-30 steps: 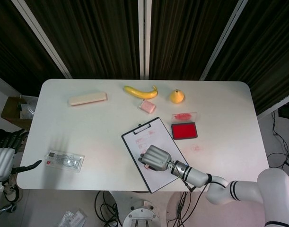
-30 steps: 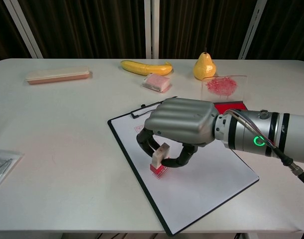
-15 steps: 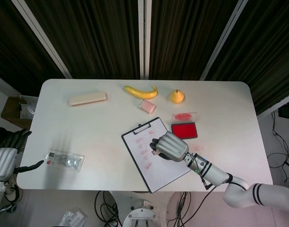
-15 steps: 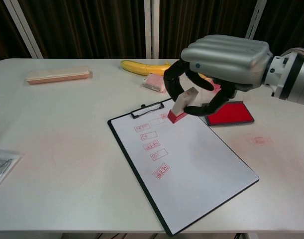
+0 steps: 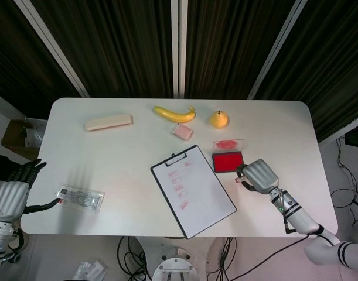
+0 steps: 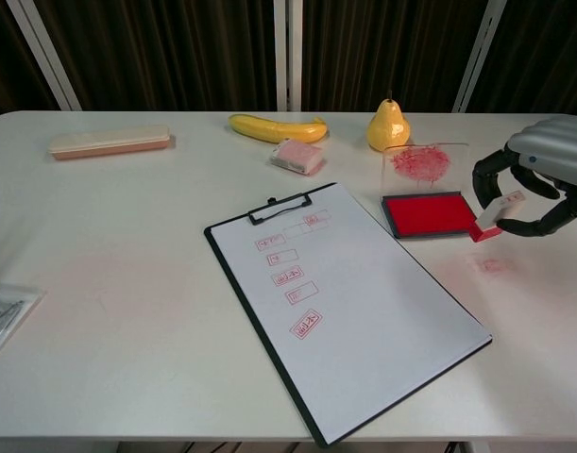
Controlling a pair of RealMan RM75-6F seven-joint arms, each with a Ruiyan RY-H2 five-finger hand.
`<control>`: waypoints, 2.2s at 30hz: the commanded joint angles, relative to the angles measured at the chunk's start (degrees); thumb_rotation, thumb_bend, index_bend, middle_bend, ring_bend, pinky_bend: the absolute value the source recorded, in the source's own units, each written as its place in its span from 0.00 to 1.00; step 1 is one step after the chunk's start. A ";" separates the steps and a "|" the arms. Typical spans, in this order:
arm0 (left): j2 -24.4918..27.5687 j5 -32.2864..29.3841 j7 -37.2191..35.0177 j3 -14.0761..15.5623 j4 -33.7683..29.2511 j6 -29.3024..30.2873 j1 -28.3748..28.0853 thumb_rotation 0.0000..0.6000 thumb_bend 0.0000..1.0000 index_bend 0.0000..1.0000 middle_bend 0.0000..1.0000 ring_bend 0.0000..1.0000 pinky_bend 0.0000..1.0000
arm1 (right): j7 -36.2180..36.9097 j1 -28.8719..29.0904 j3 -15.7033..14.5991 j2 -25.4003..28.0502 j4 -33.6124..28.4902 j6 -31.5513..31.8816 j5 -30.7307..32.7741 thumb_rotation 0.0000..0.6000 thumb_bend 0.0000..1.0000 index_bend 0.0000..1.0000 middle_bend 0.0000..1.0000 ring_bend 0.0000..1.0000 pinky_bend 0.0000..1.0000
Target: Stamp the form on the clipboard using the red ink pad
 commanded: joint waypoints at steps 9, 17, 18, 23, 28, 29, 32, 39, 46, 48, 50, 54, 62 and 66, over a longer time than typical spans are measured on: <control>0.31 -0.28 -0.02 0.20 -0.08 0.17 0.27 0.40 0.06 0.11 0.08 0.09 0.18 | 0.00 -1.77 1.05 -5.12 4.96 -2.13 1.85 1.00 0.39 0.74 0.61 0.77 0.88; 0.20 -0.06 -0.59 0.32 0.40 0.44 0.38 0.40 0.06 0.11 0.08 0.09 0.18 | -2.45 -1.92 1.18 -4.75 3.67 -5.18 3.31 1.00 0.39 0.71 0.58 0.77 0.88; 0.18 -0.04 -0.62 0.32 0.46 0.45 0.37 0.40 0.06 0.11 0.08 0.09 0.18 | -2.60 -1.96 1.26 -4.79 3.56 -5.37 3.42 1.00 0.39 0.71 0.58 0.77 0.88; 0.16 -0.05 -0.67 0.33 0.54 0.45 0.36 0.40 0.06 0.11 0.08 0.09 0.18 | -2.60 -2.00 1.63 -4.81 3.33 -5.76 3.35 1.00 0.38 0.70 0.57 0.77 0.88; 0.03 -0.12 -0.67 0.33 0.65 0.30 0.29 0.40 0.06 0.11 0.08 0.09 0.18 | -2.66 -1.85 1.70 -4.39 3.14 -6.72 3.33 1.00 0.38 0.64 0.55 0.77 0.88; 0.01 -0.12 -0.64 0.33 0.67 0.26 0.26 0.40 0.06 0.11 0.08 0.09 0.18 | -2.83 -1.80 1.68 -4.27 3.08 -7.06 3.40 1.00 0.38 0.63 0.54 0.77 0.88; 0.02 -0.09 -0.56 0.33 0.67 0.23 0.21 0.40 0.06 0.11 0.08 0.09 0.18 | -3.17 -1.71 1.68 -4.06 2.95 -7.66 3.47 1.00 0.37 0.62 0.52 0.77 0.88; 0.18 -0.13 -0.40 0.32 0.51 0.23 0.18 0.40 0.06 0.11 0.08 0.09 0.18 | -3.24 -1.40 1.71 -3.35 2.44 -8.87 3.34 1.00 0.34 0.53 0.48 0.76 0.88; 0.26 -0.08 -0.15 0.31 0.32 0.22 0.11 0.41 0.07 0.11 0.08 0.09 0.18 | -3.98 -1.23 1.70 -2.42 1.44 -9.86 3.48 1.00 0.32 0.40 0.40 0.76 0.88; 0.29 -0.05 -0.12 0.29 0.25 0.23 0.08 0.41 0.06 0.11 0.08 0.09 0.18 | -4.27 -1.22 1.66 -2.22 1.16 -10.12 3.56 1.00 0.32 0.39 0.39 0.76 0.87; 0.34 -0.01 -0.01 0.27 0.19 0.30 0.07 0.42 0.06 0.11 0.08 0.09 0.18 | -4.37 -1.27 1.64 -2.05 0.87 -10.17 3.56 1.00 0.32 0.38 0.38 0.76 0.87; 0.49 0.02 0.07 0.25 0.07 0.38 0.07 0.41 0.06 0.11 0.08 0.09 0.18 | -4.53 -1.38 1.55 -1.62 0.33 -10.07 3.33 1.00 0.32 0.37 0.36 0.76 0.87; 0.54 0.08 0.13 0.27 -0.10 0.37 0.00 0.41 0.06 0.11 0.08 0.09 0.18 | -5.29 -2.11 1.25 0.29 -2.15 -8.31 2.14 1.00 0.32 0.37 0.36 0.76 0.87; 0.49 0.09 0.17 0.28 -0.10 0.40 0.01 0.41 0.06 0.11 0.08 0.09 0.18 | -6.04 -2.62 1.00 1.24 -3.52 -7.52 1.76 1.00 0.32 0.37 0.36 0.76 0.87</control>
